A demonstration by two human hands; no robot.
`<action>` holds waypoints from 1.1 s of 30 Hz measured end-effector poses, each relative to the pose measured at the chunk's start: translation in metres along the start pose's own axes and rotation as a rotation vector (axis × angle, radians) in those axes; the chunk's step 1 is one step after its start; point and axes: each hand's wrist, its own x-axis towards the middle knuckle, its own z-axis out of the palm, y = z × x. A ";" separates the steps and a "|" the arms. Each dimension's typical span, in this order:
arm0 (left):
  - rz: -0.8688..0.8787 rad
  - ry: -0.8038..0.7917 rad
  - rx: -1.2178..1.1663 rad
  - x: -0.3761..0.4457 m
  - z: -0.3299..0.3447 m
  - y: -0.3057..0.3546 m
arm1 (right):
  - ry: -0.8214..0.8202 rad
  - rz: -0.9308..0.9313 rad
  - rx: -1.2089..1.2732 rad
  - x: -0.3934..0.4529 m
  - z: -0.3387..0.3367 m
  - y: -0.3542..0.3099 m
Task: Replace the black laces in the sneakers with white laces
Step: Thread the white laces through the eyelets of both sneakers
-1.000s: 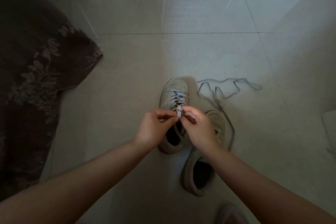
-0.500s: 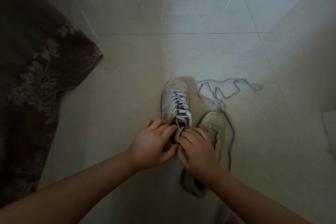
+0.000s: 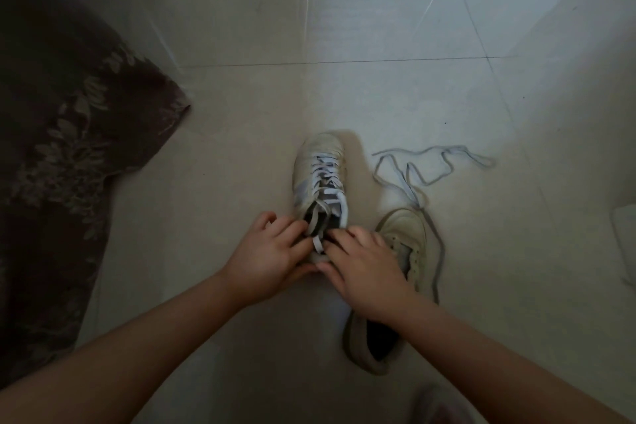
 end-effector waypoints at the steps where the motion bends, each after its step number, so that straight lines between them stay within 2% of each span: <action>1: -0.016 -0.012 0.020 0.002 -0.004 -0.005 | -0.019 0.009 0.001 0.009 0.001 -0.001; 5: -0.126 -0.100 0.114 0.010 -0.015 -0.020 | -0.158 0.003 0.129 0.041 -0.008 -0.002; 7: -0.158 -0.162 0.122 0.018 -0.020 -0.022 | -0.252 -0.003 0.273 0.049 -0.010 0.003; 9: -0.169 -0.250 0.152 0.033 -0.033 -0.019 | -0.250 0.008 0.484 0.050 -0.016 0.010; 10: -0.173 -0.330 0.189 0.040 -0.042 -0.015 | -0.196 0.036 0.577 0.048 -0.020 0.016; 11: -0.173 -0.384 0.222 0.048 -0.052 -0.011 | -0.129 0.091 0.636 0.044 -0.021 0.026; 14: -0.248 -0.393 0.265 0.069 -0.076 -0.004 | 0.075 0.388 0.639 0.024 -0.021 0.068; 16: -0.229 -0.313 0.300 0.088 -0.087 0.008 | 0.142 0.639 0.600 0.007 -0.017 0.102; 17: -0.193 -0.269 0.294 0.099 -0.085 0.015 | 0.125 0.763 0.558 -0.003 -0.015 0.118; 19: -0.119 -0.269 0.192 0.120 -0.074 0.034 | -0.031 0.951 0.467 -0.021 -0.012 0.141; 20: -0.100 -0.327 0.103 0.129 -0.065 0.045 | -0.150 1.010 0.445 -0.030 -0.011 0.147; 22: -0.135 -0.551 -0.090 0.142 -0.048 0.065 | -0.356 1.064 0.429 -0.043 -0.007 0.152; 24: -0.227 -0.775 -0.235 0.150 -0.035 0.083 | -0.432 1.076 0.420 -0.051 0.001 0.152; 26: -0.345 -0.857 -0.300 0.154 -0.025 0.096 | -0.450 1.050 0.425 -0.053 0.006 0.152; 28: -0.502 -0.835 -0.403 0.156 -0.015 0.102 | -0.387 1.016 0.516 -0.048 0.006 0.151; 30: -0.630 -0.809 -0.492 0.157 -0.006 0.099 | -0.229 1.053 0.794 -0.038 -0.001 0.147; 33: -0.698 -0.775 -0.552 0.157 -0.002 0.092 | 0.006 1.073 1.030 -0.021 -0.015 0.148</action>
